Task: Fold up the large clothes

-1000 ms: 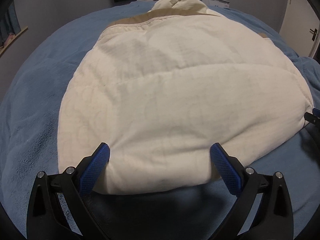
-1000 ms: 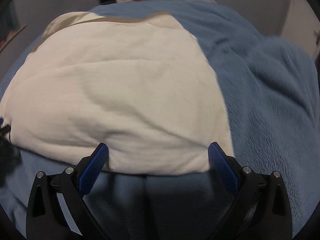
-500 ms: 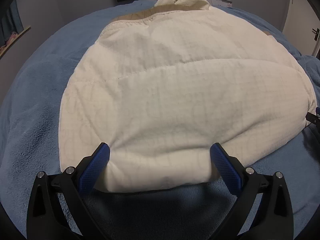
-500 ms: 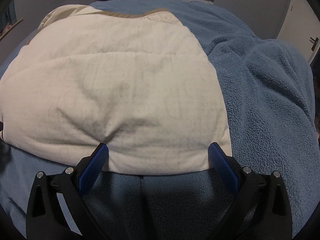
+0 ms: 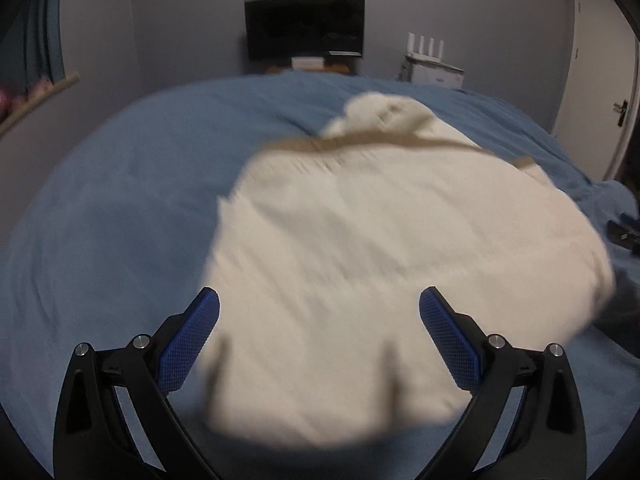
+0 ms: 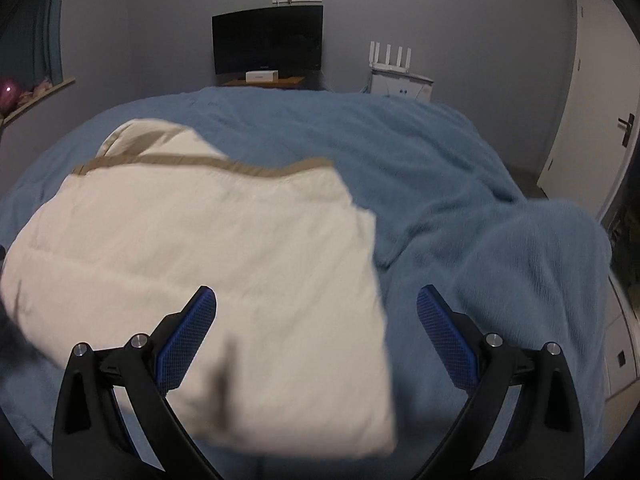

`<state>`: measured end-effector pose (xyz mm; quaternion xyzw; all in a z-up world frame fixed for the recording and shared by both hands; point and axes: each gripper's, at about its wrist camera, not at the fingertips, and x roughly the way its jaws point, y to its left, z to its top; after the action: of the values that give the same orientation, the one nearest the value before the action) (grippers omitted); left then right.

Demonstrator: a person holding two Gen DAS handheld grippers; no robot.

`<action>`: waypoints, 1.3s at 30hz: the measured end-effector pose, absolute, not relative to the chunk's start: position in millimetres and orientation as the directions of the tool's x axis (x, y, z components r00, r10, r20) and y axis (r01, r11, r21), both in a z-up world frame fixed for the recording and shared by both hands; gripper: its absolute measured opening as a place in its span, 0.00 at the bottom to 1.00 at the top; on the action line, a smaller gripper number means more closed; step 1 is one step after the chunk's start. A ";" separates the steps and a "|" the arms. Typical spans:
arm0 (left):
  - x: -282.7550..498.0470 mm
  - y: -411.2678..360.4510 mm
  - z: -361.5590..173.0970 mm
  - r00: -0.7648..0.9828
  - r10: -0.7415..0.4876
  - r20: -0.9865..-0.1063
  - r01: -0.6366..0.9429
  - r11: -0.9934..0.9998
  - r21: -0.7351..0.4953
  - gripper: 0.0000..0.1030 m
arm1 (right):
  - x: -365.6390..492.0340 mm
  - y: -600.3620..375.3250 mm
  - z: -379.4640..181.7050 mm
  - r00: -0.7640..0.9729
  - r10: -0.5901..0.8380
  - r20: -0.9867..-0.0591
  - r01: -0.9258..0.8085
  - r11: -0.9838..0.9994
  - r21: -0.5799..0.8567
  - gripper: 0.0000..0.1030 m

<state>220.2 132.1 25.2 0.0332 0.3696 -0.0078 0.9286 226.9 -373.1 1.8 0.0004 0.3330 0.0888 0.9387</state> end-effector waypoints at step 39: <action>355.8 237.6 -56.9 0.510 -0.351 -0.785 0.115 0.933 -0.342 0.56 | 378.1 -431.6 -87.7 0.444 0.560 -0.700 -0.254 0.828 0.500 0.69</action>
<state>355.8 237.6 -56.9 -0.1241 0.4761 -0.1354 0.8600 378.1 -431.6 -87.7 0.1634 0.4672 0.2439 0.8340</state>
